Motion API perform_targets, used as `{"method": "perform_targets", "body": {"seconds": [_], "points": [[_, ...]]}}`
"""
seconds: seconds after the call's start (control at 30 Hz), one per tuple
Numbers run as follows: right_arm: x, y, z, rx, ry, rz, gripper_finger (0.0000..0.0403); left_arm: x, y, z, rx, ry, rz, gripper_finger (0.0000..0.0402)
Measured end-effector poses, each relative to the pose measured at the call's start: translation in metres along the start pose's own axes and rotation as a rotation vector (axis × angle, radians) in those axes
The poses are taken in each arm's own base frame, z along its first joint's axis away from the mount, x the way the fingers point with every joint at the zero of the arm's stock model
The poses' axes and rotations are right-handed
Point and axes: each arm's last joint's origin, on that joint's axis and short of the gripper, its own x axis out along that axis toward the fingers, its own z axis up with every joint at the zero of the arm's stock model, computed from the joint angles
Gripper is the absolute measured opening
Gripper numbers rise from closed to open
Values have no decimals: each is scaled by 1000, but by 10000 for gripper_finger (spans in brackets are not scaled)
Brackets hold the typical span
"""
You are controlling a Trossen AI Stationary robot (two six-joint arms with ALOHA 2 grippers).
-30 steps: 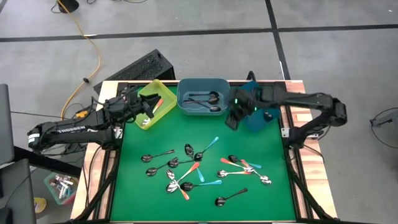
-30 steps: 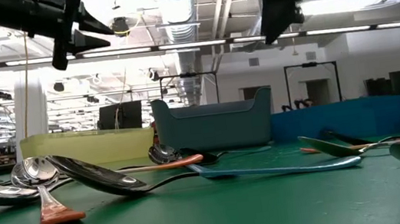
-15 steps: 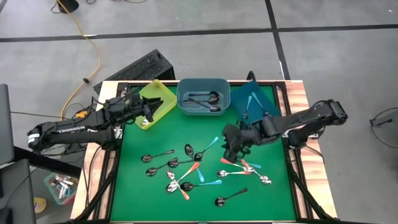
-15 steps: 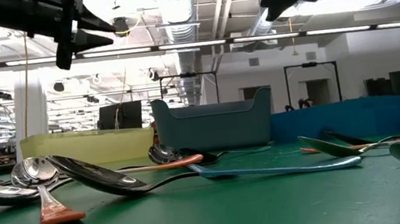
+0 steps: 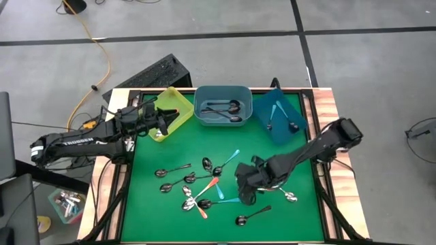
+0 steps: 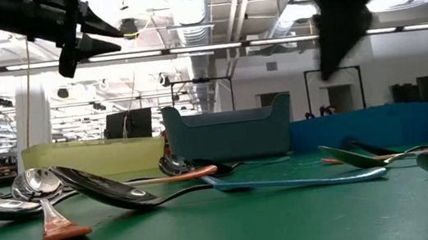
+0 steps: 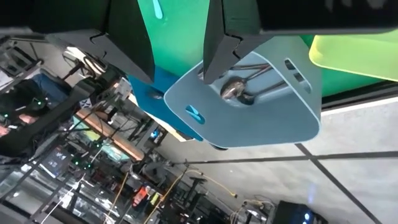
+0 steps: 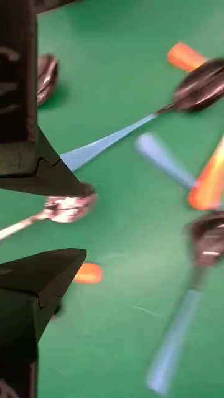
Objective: Sort silverware by color (type)
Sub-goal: Put the orange spoon into the yellow bin
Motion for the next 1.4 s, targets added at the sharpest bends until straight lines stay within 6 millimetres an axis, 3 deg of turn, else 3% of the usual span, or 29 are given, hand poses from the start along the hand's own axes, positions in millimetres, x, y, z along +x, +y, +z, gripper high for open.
{"method": "perform_targets", "body": {"seconds": [0.37,0.57,0.87,1.17,1.4], "points": [[27,-7,-15,-91,246,-54,156,0,0,0,4,-9,13,121],[40,-34,-34,-73,374,-61,156,0,1,0,11,-14,21,121],[30,-61,-55,-108,339,-43,156,0,2,1,-9,-48,70,121],[26,-113,-64,69,344,-176,156,0,3,2,-36,-67,93,121],[8,-101,-51,-10,147,19,156,0,3,2,-60,-67,92,121]]}}
